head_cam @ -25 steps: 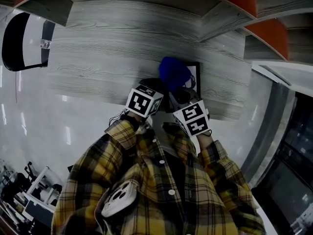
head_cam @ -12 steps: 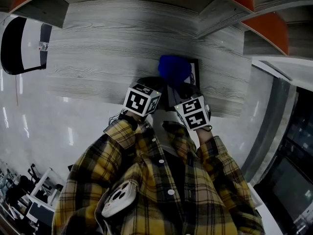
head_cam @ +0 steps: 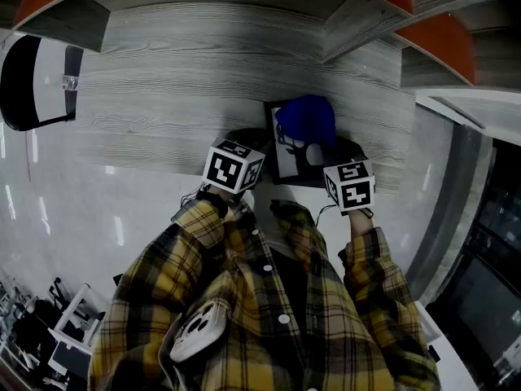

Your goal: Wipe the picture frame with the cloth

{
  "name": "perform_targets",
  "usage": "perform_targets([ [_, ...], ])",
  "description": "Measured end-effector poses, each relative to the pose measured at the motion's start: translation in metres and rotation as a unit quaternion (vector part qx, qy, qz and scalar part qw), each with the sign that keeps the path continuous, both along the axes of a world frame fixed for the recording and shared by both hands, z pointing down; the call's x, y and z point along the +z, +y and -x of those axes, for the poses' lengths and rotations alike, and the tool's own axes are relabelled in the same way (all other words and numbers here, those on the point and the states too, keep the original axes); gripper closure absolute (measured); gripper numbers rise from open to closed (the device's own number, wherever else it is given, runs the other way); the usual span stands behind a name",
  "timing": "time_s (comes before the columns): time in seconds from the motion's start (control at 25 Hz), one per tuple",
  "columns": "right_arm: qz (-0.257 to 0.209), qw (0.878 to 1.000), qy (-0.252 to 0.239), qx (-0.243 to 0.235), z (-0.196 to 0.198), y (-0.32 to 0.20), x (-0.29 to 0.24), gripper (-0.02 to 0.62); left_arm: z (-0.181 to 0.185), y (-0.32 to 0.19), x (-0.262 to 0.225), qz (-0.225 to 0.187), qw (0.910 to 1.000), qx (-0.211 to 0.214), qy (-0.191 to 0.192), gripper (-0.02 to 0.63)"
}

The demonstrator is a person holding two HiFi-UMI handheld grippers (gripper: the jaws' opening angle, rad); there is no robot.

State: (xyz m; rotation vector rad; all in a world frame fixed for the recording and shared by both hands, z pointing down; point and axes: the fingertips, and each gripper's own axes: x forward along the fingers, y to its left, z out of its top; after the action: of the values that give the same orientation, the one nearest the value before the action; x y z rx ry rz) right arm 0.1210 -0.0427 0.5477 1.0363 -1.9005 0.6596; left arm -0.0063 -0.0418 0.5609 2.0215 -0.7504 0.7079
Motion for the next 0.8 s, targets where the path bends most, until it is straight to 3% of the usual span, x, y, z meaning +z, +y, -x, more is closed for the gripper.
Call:
perform_targets([
  [0.24, 0.011, 0.998, 0.013, 0.054, -0.034, 0.008, 0.005, 0.554, 0.000, 0.001, 0.001, -0.001, 1.0000, -0.001, 0.000, 0.491],
  [0.4, 0.005, 0.998, 0.008, 0.062, -0.040, 0.010, 0.000, 0.554, 0.000, 0.001, 0.001, -0.001, 1.0000, 0.000, 0.000, 0.491],
  [0.48, -0.012, 0.999, -0.010, 0.050, -0.027, 0.009, -0.019, 0.554, 0.000, 0.001, 0.001, 0.000, 1.0000, 0.000, 0.001, 0.491],
  [0.6, -0.023, 0.996, -0.083, 0.031, 0.013, 0.014, -0.055, 0.554, 0.000, 0.000, 0.000, 0.000, 1.0000, 0.002, 0.000, 0.491],
  [0.8, 0.034, 0.985, -0.168, -0.012, 0.084, 0.047, -0.068, 0.554, -0.001, 0.000, 0.000, -0.002, 1.0000, 0.002, -0.001, 0.491],
])
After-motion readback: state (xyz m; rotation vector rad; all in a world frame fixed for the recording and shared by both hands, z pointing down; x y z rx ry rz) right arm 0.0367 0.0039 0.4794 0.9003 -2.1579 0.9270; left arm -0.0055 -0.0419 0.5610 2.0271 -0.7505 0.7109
